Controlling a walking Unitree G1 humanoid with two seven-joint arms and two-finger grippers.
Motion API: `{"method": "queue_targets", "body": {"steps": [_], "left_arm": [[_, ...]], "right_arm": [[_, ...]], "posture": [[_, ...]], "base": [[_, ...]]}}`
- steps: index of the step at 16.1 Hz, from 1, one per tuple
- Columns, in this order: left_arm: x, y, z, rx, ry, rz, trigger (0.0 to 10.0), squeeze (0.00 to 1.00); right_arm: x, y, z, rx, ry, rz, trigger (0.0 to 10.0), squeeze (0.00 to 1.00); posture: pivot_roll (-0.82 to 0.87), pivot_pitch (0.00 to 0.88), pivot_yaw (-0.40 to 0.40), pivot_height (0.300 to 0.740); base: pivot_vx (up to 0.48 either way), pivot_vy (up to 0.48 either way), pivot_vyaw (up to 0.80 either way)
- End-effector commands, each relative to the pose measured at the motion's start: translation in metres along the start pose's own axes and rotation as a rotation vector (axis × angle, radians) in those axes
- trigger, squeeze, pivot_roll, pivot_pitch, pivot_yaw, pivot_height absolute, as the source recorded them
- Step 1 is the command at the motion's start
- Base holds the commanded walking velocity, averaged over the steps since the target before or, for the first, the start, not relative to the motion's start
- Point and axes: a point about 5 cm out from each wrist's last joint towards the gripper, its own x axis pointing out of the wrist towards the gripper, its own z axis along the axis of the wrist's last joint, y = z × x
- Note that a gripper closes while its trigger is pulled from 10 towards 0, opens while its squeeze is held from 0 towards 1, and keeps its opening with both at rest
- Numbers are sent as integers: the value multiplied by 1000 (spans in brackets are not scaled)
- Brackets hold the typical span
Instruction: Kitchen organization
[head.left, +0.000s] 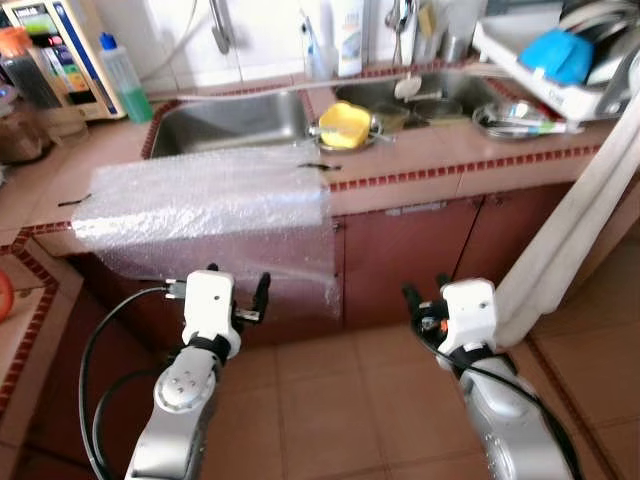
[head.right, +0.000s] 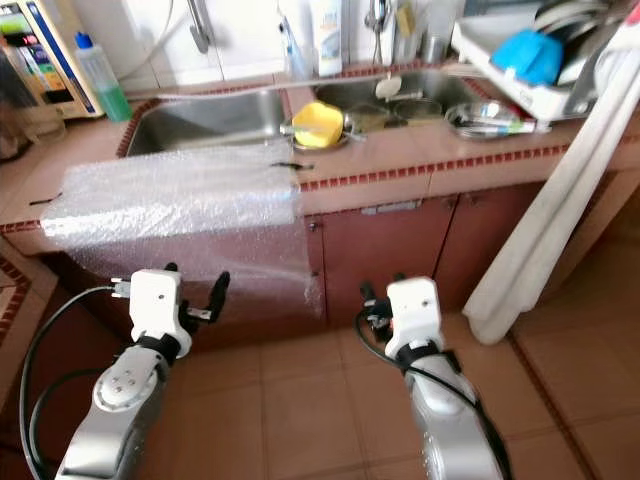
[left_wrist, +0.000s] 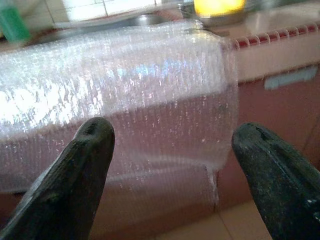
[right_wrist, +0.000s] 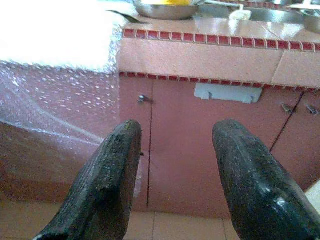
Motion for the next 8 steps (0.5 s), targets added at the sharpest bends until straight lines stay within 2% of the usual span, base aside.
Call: {"method": "queue_targets", "body": {"steps": [1, 3, 8], "left_arm": [[-2, 3, -4, 13, 22, 4, 10000, 0], [-2, 2, -5, 13, 25, 6, 10000, 0], [-2, -1, 1, 45, -15, -5, 10000, 0]], "right_arm": [[0, 2, 4, 4, -21, -1, 10000, 0], [0, 2, 4, 3, -21, 1, 10000, 0], [0, 2, 5, 3, -22, -1, 10000, 0]], "posture": [[-205, 112, 104, 740], [-204, 111, 103, 740], [-206, 114, 103, 740]], "base": [[0, 315, 0], [0, 281, 0], [0, 0, 0]]}}
